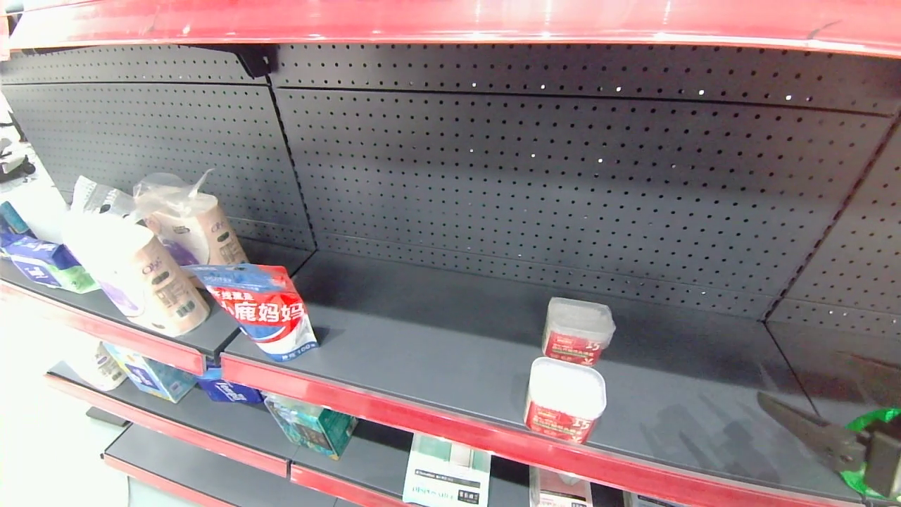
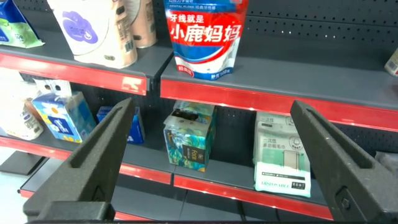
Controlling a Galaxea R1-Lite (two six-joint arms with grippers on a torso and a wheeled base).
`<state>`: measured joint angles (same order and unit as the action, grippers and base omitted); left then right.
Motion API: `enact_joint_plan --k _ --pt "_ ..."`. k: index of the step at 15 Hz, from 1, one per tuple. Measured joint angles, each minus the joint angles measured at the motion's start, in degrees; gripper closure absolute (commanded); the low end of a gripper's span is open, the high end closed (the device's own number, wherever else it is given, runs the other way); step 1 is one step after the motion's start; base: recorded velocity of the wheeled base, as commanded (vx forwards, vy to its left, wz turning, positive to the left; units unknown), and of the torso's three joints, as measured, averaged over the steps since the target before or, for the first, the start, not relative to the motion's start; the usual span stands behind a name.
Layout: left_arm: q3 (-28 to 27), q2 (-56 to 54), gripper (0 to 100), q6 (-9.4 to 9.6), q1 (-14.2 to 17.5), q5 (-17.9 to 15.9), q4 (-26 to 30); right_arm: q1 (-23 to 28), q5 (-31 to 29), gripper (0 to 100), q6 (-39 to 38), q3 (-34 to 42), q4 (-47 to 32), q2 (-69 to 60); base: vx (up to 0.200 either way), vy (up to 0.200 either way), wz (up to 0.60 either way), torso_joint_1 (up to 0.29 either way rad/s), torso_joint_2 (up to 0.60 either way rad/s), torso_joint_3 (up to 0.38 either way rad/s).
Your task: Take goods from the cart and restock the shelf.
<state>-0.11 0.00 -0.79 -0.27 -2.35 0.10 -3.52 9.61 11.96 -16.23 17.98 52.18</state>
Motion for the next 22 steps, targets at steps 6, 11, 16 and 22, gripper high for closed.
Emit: enact_joint_plan --k 6,11,16,22 --pt "0.0 0.0 0 0.04 -0.02 -0.02 0.0 1.27 -4.22 0 -4.88 9.86 -3.27 -29.46 0.0 0.0 0.0 0.0 0.0 0.0" --pt "0.0 0.0 0 0.04 0.02 -0.02 0.0 3.19 -10.18 0 -8.46 14.32 -18.03 -48.48 0.0 0.0 0.0 0.0 0.0 0.0" --pt "0.01 0.0 0 0.01 0.0 -0.02 0.0 3.45 -10.53 0 -10.44 14.91 -17.65 -51.96 0.0 0.0 0.0 0.0 0.0 0.0" --pt "0.01 0.0 0 0.57 0.0 -0.1 0.0 3.5 -12.06 0 -8.48 14.99 -17.69 -52.22 0.0 0.0 0.0 0.0 0.0 0.0"
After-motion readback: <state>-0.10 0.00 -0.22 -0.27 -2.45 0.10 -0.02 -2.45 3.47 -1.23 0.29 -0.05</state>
